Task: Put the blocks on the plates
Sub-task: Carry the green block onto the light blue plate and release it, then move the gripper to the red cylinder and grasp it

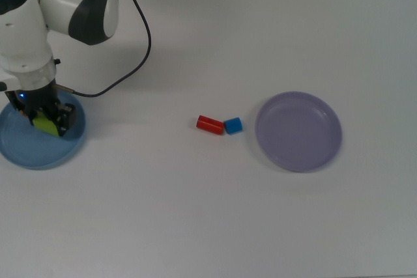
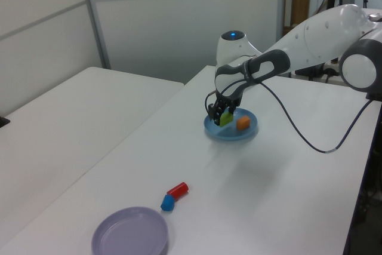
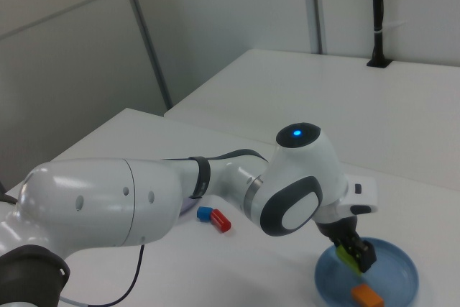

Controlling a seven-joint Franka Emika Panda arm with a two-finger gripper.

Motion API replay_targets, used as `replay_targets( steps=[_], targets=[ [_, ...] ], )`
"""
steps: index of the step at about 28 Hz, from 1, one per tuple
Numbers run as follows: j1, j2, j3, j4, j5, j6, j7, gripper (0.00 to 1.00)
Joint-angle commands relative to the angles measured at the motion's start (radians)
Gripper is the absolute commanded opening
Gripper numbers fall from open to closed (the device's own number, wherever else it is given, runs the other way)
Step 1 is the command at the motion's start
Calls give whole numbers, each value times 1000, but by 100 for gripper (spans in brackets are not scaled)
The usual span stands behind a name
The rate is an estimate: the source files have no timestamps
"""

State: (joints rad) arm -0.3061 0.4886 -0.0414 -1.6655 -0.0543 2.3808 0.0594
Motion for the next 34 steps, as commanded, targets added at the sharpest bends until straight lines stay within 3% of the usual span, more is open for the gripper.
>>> replay_targets(
  steps=[1,10,17,26,30,34],
  targets=[
    [-1,-1,-5,10,-6,-3,-9,100],
    [28,-15,23,7,-4,-12,-1,100],
    [65,-45,165,-17,-7,-176,16,100],
    [91,-59,275,-19,-16,-195,63,100],
    [107,-55,308,-16,-85,-196,-21,100],
    [133,-36,322,-16,-142,-195,-223,100]
  ],
)
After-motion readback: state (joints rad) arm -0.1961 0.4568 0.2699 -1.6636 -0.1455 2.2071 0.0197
